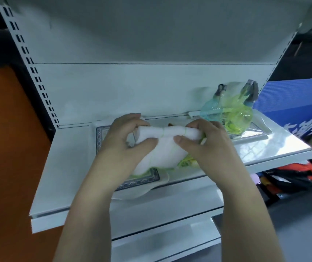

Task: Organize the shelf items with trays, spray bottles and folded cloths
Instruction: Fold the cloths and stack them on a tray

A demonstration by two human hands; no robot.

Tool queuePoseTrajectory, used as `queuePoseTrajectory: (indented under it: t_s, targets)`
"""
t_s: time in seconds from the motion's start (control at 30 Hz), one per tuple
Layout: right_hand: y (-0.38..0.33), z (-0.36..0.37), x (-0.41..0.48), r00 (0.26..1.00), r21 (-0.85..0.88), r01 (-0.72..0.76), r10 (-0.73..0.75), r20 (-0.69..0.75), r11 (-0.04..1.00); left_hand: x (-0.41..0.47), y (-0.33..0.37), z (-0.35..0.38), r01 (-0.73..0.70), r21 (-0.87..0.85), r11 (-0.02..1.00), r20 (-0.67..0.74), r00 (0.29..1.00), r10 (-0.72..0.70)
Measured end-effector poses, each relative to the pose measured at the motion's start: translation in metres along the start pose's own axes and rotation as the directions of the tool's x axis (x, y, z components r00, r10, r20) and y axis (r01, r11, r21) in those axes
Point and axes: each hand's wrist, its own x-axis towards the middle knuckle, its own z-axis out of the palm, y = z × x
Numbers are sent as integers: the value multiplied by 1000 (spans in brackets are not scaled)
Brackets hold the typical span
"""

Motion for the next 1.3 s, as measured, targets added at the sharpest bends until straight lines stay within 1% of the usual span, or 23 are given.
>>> queuePoseTrajectory:
  t_s: [0.07,0.13,0.2,0.27,0.33,0.4,0.43,0.5,0.57,0.63,0.67,0.7,0.73,0.83,0.93,1.03,1.1,1.17,1.23,1.3]
  targets:
    - [8,-1,4,999,103,-34,35,-14,994,5,0,10,63,-120,991,49,997,-57]
    - [17,-2,12,995,235,-85,93,-23,968,10,0,24,75,-177,981,24,997,-72]
    - [27,-7,25,989,303,-123,142,-44,945,18,0,42,119,-228,966,-6,992,-123]
    - [36,-16,38,988,335,-148,155,6,931,30,0,57,229,-359,905,-14,968,-251]
    - [43,-27,49,987,335,-150,121,105,930,45,4,70,309,-490,815,-24,930,-367]
    - [48,-36,59,984,328,-134,88,152,935,60,6,83,346,-563,750,-2,907,-420]
    - [52,-38,65,987,333,-122,80,138,935,66,8,88,364,-573,734,15,900,-435]
    - [62,-41,80,996,320,-86,74,50,943,78,5,98,395,-515,761,33,896,-443]
    - [73,-43,93,997,250,-71,72,5,966,83,-3,106,408,-417,812,-18,890,-456]
    - [87,-46,104,997,177,-78,74,30,981,86,-12,115,398,-243,885,-141,888,-438]
    - [93,-47,107,996,137,-75,68,55,988,87,-14,119,378,-119,918,-195,898,-395]
    - [100,-48,111,994,87,-68,61,87,994,87,-16,125,366,-11,931,-230,905,-359]
    - [104,-48,114,994,34,-51,48,103,998,88,-17,128,375,68,925,-250,904,-348]
    - [113,-48,120,989,-76,-38,48,138,996,87,-20,140,419,195,887,-273,892,-361]
    - [120,-48,123,967,-143,-93,124,223,985,82,-24,147,444,309,841,-277,888,-367]
    - [128,-48,124,928,-241,-108,185,324,964,80,-30,154,483,428,764,-330,871,-365]
    - [133,-50,125,912,-228,-117,195,360,967,80,-31,158,525,447,724,-332,849,-411]
    - [136,-50,123,914,-176,-109,169,370,978,79,-32,165,574,454,681,-310,818,-484]
    - [137,-46,119,940,-145,-52,97,328,988,77,-32,169,565,440,697,-326,824,-463]
    - [137,-40,115,963,-181,45,5,269,982,75,-33,171,539,412,735,-366,836,-408]
